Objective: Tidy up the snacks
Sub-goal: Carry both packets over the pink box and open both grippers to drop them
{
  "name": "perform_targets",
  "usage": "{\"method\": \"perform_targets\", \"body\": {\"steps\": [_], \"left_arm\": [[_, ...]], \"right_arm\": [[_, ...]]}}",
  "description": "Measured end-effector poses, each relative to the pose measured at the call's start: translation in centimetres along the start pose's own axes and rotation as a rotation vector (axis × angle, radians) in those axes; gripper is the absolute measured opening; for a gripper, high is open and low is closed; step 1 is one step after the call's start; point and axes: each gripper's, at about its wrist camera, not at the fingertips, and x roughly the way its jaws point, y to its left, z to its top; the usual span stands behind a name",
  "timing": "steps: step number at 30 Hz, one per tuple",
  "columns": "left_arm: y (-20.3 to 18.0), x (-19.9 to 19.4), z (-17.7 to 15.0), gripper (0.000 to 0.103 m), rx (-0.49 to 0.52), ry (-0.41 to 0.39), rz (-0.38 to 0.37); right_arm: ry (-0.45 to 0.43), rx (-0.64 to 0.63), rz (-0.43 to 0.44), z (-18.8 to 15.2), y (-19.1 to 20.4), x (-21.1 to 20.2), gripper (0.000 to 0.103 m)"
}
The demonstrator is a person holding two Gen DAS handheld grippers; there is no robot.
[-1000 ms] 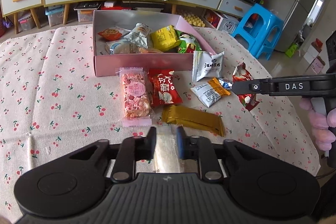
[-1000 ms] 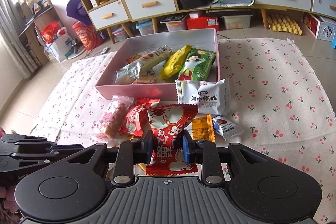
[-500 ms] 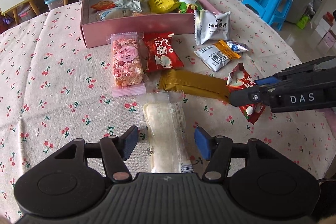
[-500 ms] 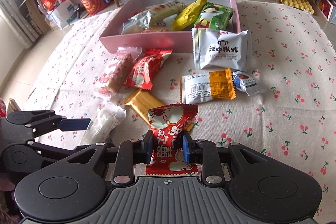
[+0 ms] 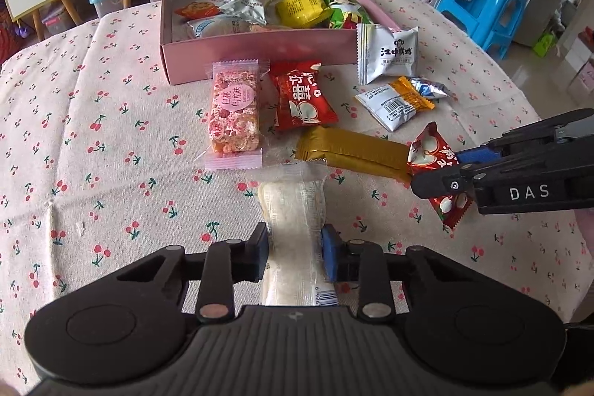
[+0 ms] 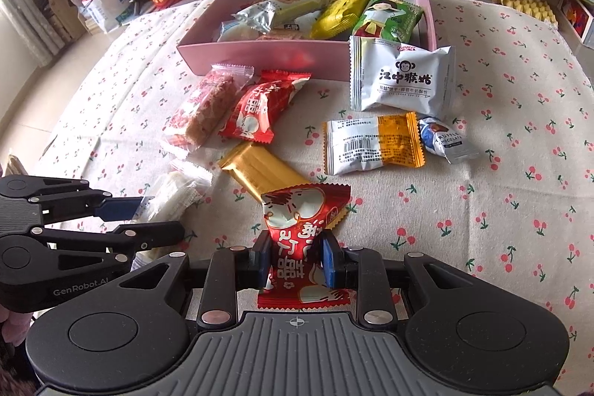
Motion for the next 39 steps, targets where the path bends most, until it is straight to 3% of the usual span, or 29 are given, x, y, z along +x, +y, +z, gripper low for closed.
{"method": "perform_targets", "body": {"steps": [19,28,39], "left_arm": [[1.1,-2.7,3.8,0.026,-0.104,-0.119,-0.059],[2.0,-2.2,6.7,0.026,-0.169,-0.178,-0.045],[2.5,-0.5,8.8,0.026,-0.255,-0.202,-0.033]], "right_arm": [[-0.132,0.122,0.029,5.7,-0.3,-2.1,0.025],[-0.178,0.221,0.032,9.2,-1.5,-0.8,0.025],[-0.304,0.325,0.057,12.3,-3.8,1.4,0.026]]}}
